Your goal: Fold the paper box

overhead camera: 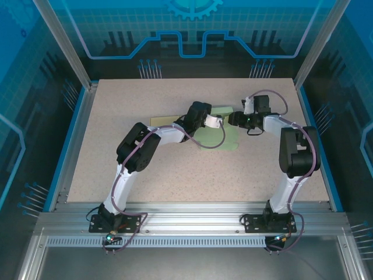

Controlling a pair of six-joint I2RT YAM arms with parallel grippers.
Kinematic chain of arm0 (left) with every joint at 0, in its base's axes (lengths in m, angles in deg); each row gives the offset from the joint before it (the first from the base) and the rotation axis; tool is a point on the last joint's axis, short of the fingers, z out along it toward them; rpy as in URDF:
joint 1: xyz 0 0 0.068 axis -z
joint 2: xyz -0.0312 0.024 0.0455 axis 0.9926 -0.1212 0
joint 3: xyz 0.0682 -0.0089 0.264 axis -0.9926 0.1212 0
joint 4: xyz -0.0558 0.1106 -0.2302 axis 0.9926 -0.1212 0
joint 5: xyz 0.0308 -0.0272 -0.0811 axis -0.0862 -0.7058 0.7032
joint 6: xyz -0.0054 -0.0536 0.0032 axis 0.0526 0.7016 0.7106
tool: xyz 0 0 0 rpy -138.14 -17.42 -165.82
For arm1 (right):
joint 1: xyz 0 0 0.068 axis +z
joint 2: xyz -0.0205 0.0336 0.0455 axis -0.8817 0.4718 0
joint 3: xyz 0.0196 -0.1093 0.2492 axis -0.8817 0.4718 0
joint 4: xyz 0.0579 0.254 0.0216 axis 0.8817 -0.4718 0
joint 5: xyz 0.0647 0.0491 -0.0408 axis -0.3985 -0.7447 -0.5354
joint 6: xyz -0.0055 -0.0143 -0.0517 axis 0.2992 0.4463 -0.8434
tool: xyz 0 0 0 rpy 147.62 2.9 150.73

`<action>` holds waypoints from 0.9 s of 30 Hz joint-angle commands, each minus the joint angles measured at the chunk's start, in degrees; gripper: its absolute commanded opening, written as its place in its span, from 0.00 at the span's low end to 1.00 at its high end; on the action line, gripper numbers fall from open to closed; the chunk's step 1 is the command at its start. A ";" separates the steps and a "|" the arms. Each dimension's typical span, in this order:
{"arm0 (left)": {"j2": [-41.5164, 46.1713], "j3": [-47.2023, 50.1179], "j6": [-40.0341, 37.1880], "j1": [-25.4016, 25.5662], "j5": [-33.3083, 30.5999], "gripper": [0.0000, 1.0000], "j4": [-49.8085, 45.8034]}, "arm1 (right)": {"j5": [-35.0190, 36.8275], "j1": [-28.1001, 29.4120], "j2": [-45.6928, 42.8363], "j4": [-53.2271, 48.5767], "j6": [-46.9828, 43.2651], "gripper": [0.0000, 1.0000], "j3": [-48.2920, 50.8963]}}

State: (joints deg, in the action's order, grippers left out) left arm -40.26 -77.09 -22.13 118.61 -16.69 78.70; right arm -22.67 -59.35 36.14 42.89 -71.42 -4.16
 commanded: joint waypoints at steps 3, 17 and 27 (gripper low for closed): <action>-2.48 2.49 -3.62 0.14 -0.03 0.34 -11.25 | 4.46 2.36 -3.41 8.26 2.95 0.54 4.82; -1.74 3.19 -4.07 0.07 1.97 0.34 -12.99 | 10.51 5.32 -1.96 23.02 5.03 0.52 9.01; -1.72 2.98 -3.92 0.04 2.24 0.34 -12.76 | 12.44 5.43 0.90 20.36 3.79 0.45 4.25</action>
State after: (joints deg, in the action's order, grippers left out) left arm -39.93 -77.04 -23.21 118.35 -16.47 77.84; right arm -12.85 -54.32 35.72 61.69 -67.68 2.18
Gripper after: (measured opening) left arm 0.340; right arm 0.461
